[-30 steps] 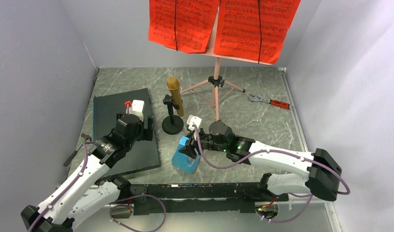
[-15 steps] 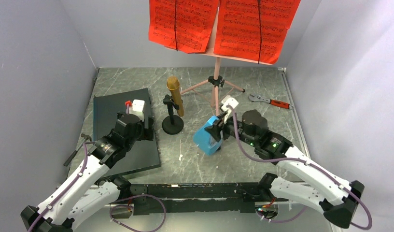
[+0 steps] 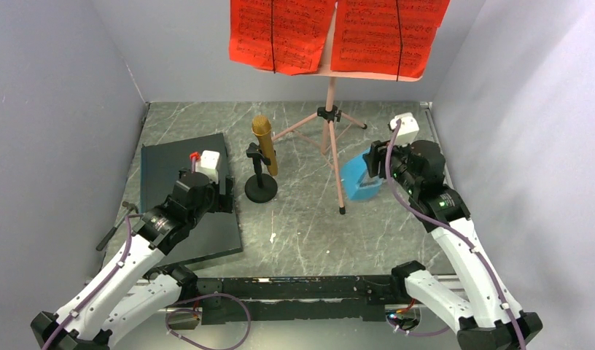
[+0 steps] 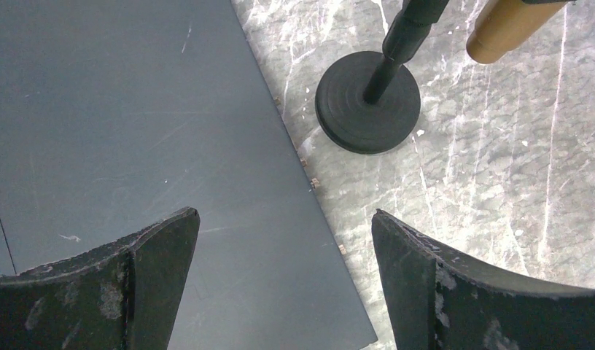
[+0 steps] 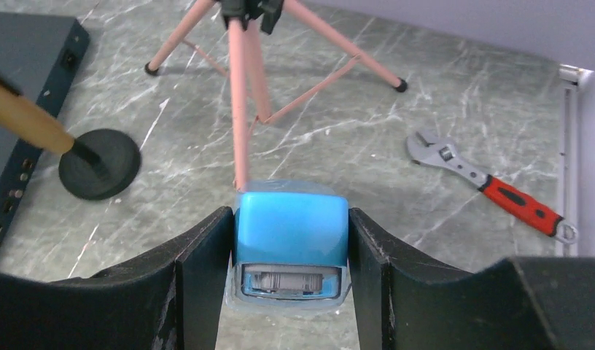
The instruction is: Pack up the instrument practice props
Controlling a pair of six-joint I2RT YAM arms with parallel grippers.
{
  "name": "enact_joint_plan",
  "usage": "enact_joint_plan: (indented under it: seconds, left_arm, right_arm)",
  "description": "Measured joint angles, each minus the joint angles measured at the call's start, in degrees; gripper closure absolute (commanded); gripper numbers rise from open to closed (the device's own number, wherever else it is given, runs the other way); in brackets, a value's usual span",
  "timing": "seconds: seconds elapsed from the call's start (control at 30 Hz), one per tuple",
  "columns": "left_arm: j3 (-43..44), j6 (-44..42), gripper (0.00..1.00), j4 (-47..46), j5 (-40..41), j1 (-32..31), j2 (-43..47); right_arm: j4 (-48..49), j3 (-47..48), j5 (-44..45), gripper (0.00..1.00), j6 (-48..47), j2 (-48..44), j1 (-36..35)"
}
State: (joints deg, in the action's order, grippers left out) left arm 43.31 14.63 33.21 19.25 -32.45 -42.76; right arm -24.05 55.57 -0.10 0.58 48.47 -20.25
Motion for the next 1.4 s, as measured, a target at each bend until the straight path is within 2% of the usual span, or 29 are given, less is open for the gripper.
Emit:
enact_joint_plan:
  seconds: [0.1, 0.23, 0.4, 0.6, 0.8, 0.93, 1.13, 1.4]
  left_arm:
    - [0.00, 0.00, 0.06, -0.02, -0.37, 0.00, 0.28]
    - [0.00, -0.04, 0.06, -0.09, -1.16, 0.00, 0.28]
    - [0.00, -0.20, 0.06, -0.52, -1.55, 0.00, 0.31]
    - [0.00, -0.20, 0.06, -0.81, -1.53, 0.00, 1.38]
    - [0.00, -0.22, 0.06, -0.83, -1.55, 0.00, 2.19]
    - [0.00, -0.22, 0.06, -0.83, -1.60, 0.00, 2.25]
    - [0.00, -0.22, 0.06, -0.83, -1.64, 0.00, 3.34]
    - [0.00, -0.24, 0.06, -0.85, -1.68, 0.00, 5.05]
  right_arm:
    - [-0.15, 1.60, -0.87, 1.00, -0.17, 0.39, 2.99]
    - [-0.42, 3.39, -3.48, 1.00, 0.04, 0.68, 3.32]
    - [-1.64, 3.43, -1.14, 1.00, -1.09, 1.51, 6.03]
    - [-0.59, 1.55, 3.56, 1.00, -1.95, 4.72, 16.17]
    - [5.20, -2.49, 5.86, 1.00, 1.55, 9.11, 30.12]
    - [8.09, -3.61, 8.17, 1.00, 2.69, 13.62, 35.85]
    - [13.11, -4.04, 10.38, 1.00, 3.50, 19.15, 39.65]
    - [22.27, -6.23, 15.91, 1.00, 3.48, 24.94, 41.00]
